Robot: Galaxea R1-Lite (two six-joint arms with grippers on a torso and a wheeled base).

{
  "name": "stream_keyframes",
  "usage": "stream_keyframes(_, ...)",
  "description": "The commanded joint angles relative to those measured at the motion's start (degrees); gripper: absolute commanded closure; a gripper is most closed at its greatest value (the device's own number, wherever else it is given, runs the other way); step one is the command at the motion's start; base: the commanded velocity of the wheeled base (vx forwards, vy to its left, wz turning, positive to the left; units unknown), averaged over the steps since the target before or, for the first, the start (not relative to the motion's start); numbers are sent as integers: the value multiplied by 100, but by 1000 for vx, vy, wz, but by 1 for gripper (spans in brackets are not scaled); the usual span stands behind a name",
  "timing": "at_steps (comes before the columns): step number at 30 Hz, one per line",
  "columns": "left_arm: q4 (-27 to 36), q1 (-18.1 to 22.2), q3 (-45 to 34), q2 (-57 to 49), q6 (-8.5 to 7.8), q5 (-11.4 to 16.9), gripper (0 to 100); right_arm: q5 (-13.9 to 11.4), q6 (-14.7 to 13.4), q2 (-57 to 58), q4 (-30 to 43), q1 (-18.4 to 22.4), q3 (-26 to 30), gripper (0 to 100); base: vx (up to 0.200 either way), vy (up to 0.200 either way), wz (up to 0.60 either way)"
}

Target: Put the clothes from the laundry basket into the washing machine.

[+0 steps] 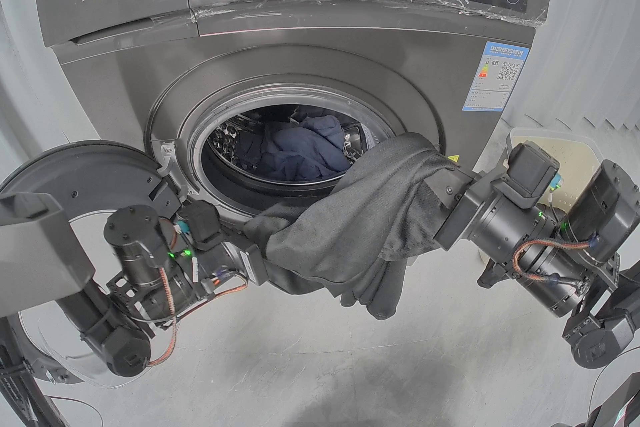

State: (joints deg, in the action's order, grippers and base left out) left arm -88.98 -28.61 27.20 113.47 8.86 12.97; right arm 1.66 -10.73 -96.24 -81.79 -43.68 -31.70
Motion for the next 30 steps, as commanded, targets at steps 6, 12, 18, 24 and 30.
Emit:
stream_keyframes(6,3,66,-470,-1749,265,30,100,36,-123,-79,58,413,322,100,0,0,0)
stream_keyframes(12,-5,277,-364,-1785,274,206,100,36,-140,-246,31,879,533,100,0,0,0)
stream_keyframes(18,-5,479,-188,-1767,274,294,100,36,-202,-492,49,1054,700,100,0,0,0)
stream_keyframes(24,-5,479,-118,-1793,265,285,100,-8,-202,-861,-39,879,849,100,0,0,0)
stream_keyframes(30,-5,427,-241,-1855,239,303,100,54,-202,-1002,-30,720,682,100,0,0,0)
